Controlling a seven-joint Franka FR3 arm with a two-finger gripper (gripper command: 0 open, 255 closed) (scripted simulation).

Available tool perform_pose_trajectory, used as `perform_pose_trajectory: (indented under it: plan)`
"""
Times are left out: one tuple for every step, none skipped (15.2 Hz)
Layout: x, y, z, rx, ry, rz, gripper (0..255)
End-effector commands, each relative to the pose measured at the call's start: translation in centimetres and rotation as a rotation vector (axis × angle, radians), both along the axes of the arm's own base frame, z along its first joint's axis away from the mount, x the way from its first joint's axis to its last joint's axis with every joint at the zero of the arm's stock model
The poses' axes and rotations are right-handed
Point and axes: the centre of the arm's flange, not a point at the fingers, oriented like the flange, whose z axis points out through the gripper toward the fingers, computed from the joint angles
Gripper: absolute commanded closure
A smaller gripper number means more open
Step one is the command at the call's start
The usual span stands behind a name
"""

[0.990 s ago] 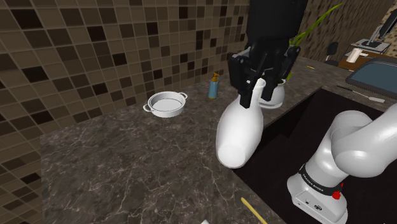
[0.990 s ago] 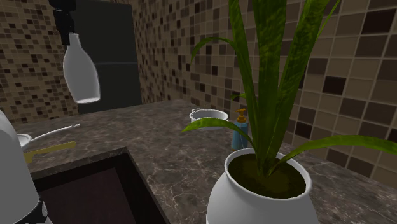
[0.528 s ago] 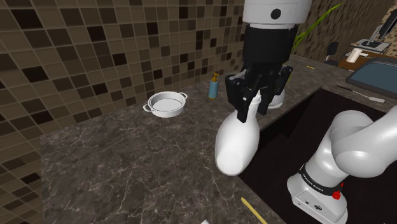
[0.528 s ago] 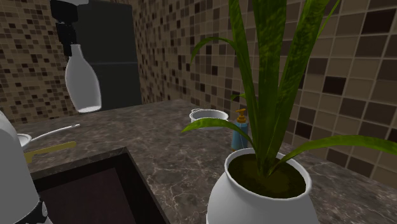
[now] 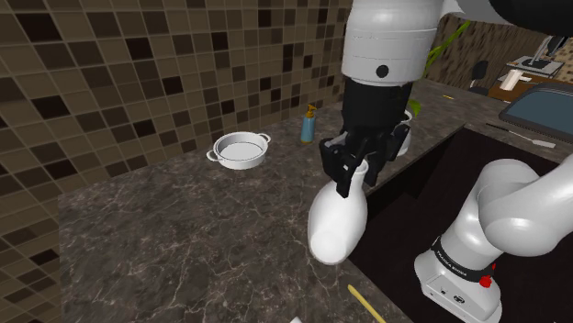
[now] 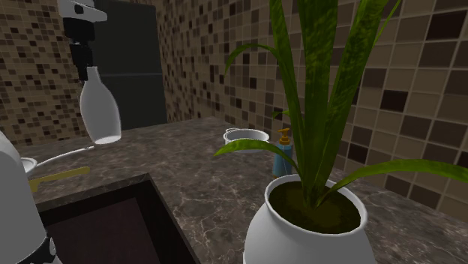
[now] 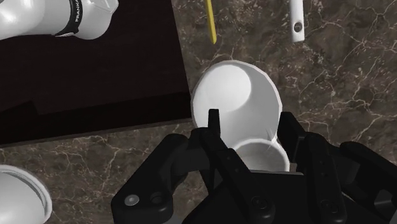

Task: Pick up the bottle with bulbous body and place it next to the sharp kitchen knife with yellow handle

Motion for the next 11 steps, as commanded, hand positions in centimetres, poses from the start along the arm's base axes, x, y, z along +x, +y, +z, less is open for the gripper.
perform_pose_trajectory:
  plan:
    - [0.0, 0.0, -1.0, 0.001, -0.001, 0.000, 255]
    - [0.0, 0.0, -1.5, 0.001, -0.001, 0.000, 255]
    - [0.0, 0.0, -2.1, 0.001, -0.001, 0.000, 255]
    - [0.0, 0.0, -2.6, 0.001, -0.001, 0.000, 255]
    - [0.0, 0.0, -3.1, 0.001, -0.001, 0.000, 255]
    - [0.0, 0.0, -3.6, 0.001, -0.001, 0.000, 255]
    - [0.0, 0.0, -4.2, 0.001, -0.001, 0.000, 255]
    - [0.0, 0.0, -4.7, 0.001, -0.001, 0.000, 255]
    - [0.0, 0.0, -5.2, 0.001, -0.001, 0.000, 255]
    - [0.0, 0.0, -5.8, 0.001, -0.001, 0.000, 255]
    - [0.0, 0.0, -6.3, 0.001, -0.001, 0.000, 255]
